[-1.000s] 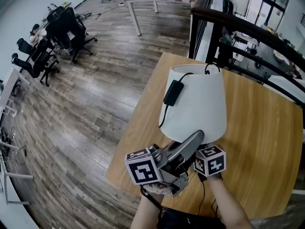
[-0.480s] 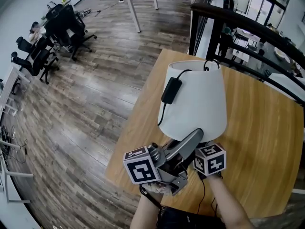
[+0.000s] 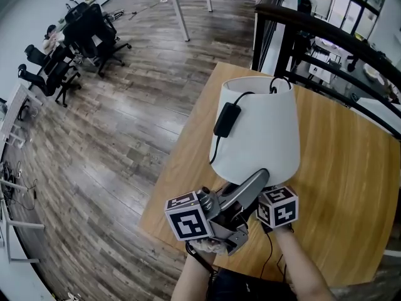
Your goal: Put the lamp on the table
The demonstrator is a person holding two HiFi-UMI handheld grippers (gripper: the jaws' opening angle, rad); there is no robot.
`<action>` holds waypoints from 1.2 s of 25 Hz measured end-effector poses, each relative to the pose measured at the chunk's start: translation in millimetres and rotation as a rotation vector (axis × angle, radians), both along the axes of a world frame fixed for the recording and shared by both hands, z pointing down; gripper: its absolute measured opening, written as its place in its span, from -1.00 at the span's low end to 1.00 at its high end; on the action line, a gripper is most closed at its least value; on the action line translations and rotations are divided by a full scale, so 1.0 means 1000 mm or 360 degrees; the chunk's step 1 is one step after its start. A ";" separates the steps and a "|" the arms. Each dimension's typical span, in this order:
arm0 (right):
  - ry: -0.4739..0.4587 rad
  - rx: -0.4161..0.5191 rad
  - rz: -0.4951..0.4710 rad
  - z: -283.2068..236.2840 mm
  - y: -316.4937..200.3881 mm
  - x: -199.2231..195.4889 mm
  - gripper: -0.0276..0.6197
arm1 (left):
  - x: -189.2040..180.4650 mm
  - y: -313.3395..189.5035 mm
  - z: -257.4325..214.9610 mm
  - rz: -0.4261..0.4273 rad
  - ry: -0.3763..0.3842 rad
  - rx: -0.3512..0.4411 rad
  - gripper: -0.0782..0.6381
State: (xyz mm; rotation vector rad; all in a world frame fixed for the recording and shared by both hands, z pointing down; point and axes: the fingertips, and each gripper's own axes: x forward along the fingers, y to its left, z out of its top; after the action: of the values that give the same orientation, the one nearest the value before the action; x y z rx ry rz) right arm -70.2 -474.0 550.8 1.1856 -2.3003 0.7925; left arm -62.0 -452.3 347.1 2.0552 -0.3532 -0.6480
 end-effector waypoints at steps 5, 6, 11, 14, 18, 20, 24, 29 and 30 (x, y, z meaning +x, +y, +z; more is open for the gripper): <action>0.0007 0.0016 0.0008 -0.003 -0.003 0.000 -0.36 | 0.001 0.002 -0.001 0.0009 -0.0002 0.0008 -0.73; 0.0012 0.0023 0.0027 -0.004 -0.003 0.000 -0.34 | 0.000 0.003 -0.002 0.0012 -0.0001 0.0012 -0.73; 0.0031 0.0065 0.0088 -0.014 0.000 0.008 -0.31 | -0.001 0.004 -0.003 -0.0010 0.0011 0.0015 -0.73; 0.0035 0.0064 0.0104 -0.014 0.011 0.015 -0.30 | -0.001 0.011 -0.002 -0.0027 0.0008 0.0012 -0.71; 0.0028 0.0057 0.0150 -0.016 0.022 0.024 -0.30 | 0.001 0.015 -0.001 -0.0033 -0.0002 0.0017 -0.69; 0.0017 0.0060 0.0171 -0.015 0.034 0.026 -0.30 | 0.003 0.023 0.002 -0.0033 -0.0015 0.0023 -0.67; 0.0016 0.0042 0.0189 -0.011 0.053 0.030 -0.30 | 0.005 0.035 0.006 -0.0042 -0.0031 0.0026 -0.66; 0.0022 0.0004 0.0168 -0.007 0.074 0.034 -0.31 | 0.004 0.044 0.007 -0.0072 -0.0020 0.0011 -0.64; 0.0030 -0.0002 0.0161 -0.006 0.078 0.035 -0.31 | 0.003 0.045 0.007 -0.0079 -0.0019 0.0011 -0.64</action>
State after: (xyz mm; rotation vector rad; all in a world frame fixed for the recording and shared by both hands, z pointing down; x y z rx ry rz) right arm -35.6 -396.2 545.2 1.3121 -2.2394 0.8147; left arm -58.8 -407.1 354.6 2.0631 -0.4107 -0.6677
